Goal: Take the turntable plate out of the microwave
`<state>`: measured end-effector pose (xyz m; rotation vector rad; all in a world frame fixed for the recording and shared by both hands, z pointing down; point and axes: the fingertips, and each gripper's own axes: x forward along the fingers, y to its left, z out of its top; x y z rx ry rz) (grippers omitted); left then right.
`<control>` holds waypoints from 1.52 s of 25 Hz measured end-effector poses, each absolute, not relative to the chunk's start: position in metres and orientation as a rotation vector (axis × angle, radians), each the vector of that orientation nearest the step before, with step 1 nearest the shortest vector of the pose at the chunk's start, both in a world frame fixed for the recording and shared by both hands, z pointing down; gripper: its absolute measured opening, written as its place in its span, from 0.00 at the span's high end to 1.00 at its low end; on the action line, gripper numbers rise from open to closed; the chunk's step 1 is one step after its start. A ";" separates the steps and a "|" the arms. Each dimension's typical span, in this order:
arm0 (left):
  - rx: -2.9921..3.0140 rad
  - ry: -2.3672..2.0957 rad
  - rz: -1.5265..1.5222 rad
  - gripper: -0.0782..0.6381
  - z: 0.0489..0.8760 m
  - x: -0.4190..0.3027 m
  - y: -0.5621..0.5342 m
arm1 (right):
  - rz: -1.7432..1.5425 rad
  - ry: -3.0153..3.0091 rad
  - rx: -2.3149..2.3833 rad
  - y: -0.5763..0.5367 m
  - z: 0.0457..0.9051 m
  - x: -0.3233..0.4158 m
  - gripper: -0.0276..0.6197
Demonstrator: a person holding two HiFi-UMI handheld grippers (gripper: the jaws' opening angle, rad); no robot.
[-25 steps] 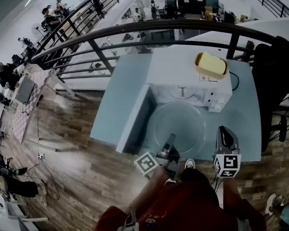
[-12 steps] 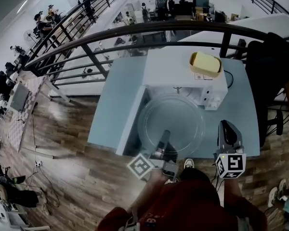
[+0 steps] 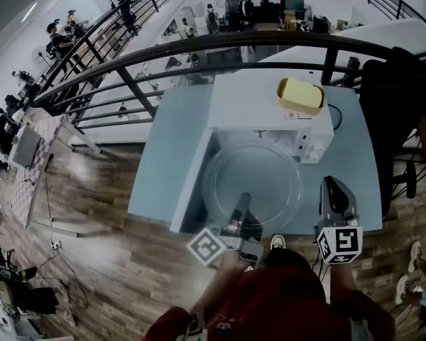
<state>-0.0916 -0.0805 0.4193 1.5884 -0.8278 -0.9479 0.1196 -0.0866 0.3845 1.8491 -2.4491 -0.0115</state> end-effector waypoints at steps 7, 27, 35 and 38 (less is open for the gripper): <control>1.596 -0.824 -0.940 0.85 0.418 -0.090 -0.082 | -0.018 -2.462 1.837 -0.089 0.383 0.114 0.92; 1.605 -0.813 -0.938 0.85 0.416 -0.094 -0.089 | -0.050 -2.481 1.800 -0.097 0.380 0.105 0.92; 1.597 -0.810 -0.931 0.85 0.423 -0.092 -0.093 | -0.051 -2.472 1.790 -0.099 0.384 0.105 0.92; 1.595 -0.806 -0.935 0.85 0.423 -0.091 -0.095 | -0.069 -2.475 1.783 -0.100 0.385 0.105 0.92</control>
